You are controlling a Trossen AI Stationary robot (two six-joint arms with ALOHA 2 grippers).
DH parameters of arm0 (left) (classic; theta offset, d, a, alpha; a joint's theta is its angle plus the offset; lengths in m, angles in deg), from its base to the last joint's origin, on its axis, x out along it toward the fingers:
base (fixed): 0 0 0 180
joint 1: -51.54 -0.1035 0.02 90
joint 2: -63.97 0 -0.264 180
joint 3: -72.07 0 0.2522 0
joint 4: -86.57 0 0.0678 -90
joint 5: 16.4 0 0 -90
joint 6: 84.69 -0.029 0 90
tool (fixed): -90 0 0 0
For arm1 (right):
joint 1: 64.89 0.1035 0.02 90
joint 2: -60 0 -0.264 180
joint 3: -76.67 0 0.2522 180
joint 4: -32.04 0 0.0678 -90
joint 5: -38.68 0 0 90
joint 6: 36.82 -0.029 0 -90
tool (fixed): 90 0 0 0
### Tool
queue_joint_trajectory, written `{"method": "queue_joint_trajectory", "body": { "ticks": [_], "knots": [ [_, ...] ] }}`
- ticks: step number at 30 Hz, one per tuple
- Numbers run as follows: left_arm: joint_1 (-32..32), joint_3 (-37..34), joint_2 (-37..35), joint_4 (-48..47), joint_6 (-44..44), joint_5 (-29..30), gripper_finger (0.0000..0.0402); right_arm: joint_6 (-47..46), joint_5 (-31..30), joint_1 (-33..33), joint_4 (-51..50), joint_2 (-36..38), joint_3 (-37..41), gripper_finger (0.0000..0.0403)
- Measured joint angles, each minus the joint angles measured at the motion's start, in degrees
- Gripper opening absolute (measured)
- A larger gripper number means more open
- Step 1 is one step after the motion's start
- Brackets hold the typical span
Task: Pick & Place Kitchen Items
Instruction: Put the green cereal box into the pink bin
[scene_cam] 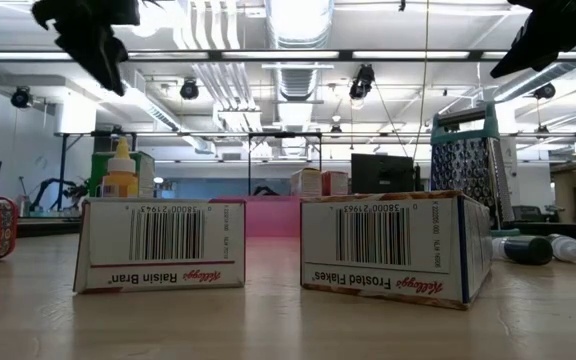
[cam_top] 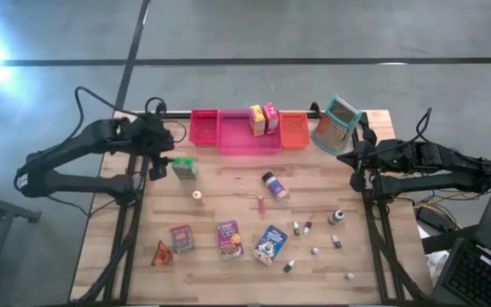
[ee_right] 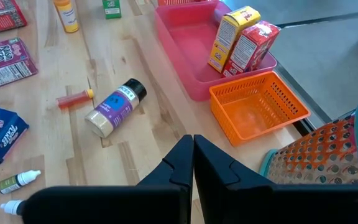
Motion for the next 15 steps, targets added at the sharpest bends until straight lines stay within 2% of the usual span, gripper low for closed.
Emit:
{"method": "queue_joint_trajectory", "body": {
  "ticks": [8, 15],
  "knots": [
    [0.0, -0.02, 0.11, -1.88, -4.28, 0.01, 0.0207, 0.06, 0.0, 0.0, 0.0, 0.0, 0.0, 0.0008],
    [0.0, -0.02, 1.09, -1.88, -1.36, 0.0, 0.0207, -0.05, -0.01, 0.02, -0.01, 0.0, 0.0, 0.0008]
  ]
}}
